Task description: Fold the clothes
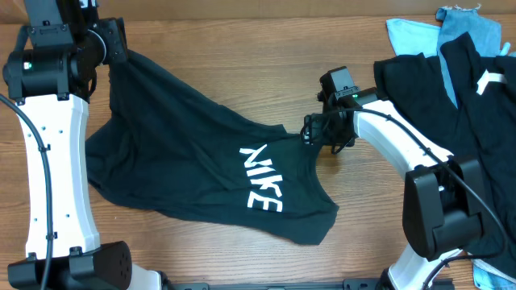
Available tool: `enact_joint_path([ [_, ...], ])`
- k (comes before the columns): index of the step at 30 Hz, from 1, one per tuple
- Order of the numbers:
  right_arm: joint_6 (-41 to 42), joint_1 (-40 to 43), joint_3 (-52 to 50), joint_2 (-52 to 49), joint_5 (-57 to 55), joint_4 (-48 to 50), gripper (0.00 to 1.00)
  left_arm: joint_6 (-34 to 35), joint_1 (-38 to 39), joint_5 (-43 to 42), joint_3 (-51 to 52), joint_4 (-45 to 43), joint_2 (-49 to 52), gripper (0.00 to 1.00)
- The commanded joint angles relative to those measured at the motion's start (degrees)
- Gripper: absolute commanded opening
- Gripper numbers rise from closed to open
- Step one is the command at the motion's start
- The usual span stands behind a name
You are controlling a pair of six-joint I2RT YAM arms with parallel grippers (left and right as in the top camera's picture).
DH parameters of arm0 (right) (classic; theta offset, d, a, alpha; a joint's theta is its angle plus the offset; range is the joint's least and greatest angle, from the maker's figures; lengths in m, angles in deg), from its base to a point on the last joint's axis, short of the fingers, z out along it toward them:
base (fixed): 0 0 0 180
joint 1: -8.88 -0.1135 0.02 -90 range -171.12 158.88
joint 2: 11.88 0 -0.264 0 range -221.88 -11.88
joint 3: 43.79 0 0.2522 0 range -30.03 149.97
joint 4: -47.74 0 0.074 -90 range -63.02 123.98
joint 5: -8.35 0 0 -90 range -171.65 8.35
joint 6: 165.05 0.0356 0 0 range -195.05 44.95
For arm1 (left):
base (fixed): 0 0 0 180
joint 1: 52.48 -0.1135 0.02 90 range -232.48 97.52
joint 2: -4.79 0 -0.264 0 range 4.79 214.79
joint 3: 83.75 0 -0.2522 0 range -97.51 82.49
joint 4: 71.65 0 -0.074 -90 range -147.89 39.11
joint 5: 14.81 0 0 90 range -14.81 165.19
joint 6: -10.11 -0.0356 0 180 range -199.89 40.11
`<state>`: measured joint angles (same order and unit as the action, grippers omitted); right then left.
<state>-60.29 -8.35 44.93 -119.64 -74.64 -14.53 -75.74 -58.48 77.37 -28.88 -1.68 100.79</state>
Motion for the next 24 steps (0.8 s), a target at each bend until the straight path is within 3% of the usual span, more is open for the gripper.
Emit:
enact_joint_path([
  [1,0.3,0.3,0.9,0.0,8.0,0.9,0.67,0.1,0.1,-0.3,-0.7,0.0,-1.5,0.04],
  [4,0.3,0.2,0.9,0.0,9.6,0.8,0.12,0.1,0.1,-0.3,-0.7,0.0,-1.5,0.04],
  [5,0.3,0.2,0.9,0.0,9.6,1.1,0.04,0.1,0.1,-0.3,-0.7,0.0,-1.5,0.04],
  [9,-1.9,2.0,6.0,2.1,8.3,-2.4,0.04,-1.2,0.0,0.0,-0.8,-0.6,-1.7,0.04],
  [12,-3.0,5.6,21.3,6.7,1.0,-14.1,0.04,-0.9,-1.6,5.5,-2.6,-1.4,-2.5,0.04],
  [15,-5.5,7.7,31.7,11.3,-0.8,-19.6,0.04,0.4,-3.9,5.5,-5.9,-0.8,-2.9,0.04],
  [17,-5.8,8.1,33.9,13.0,-1.7,-24.7,0.04,2.5,-5.0,5.6,-6.6,0.1,-3.1,0.04],
  [21,-3.9,8.2,31.0,12.5,-4.0,-43.9,0.07,3.8,-5.3,5.5,-6.5,3.2,-3.1,0.04],
  [22,-5.1,8.3,29.1,11.7,-4.0,-47.5,0.32,3.8,-5.3,5.4,-6.5,3.7,-3.1,0.04],
  [23,-5.8,8.3,27.3,11.3,-4.0,-48.5,0.44,3.8,-5.3,5.3,-6.5,4.0,-3.1,0.04],
  [24,-5.8,8.3,25.8,11.2,-4.0,-48.3,0.47,3.8,-5.3,5.3,-6.5,4.1,-3.1,0.04],
])
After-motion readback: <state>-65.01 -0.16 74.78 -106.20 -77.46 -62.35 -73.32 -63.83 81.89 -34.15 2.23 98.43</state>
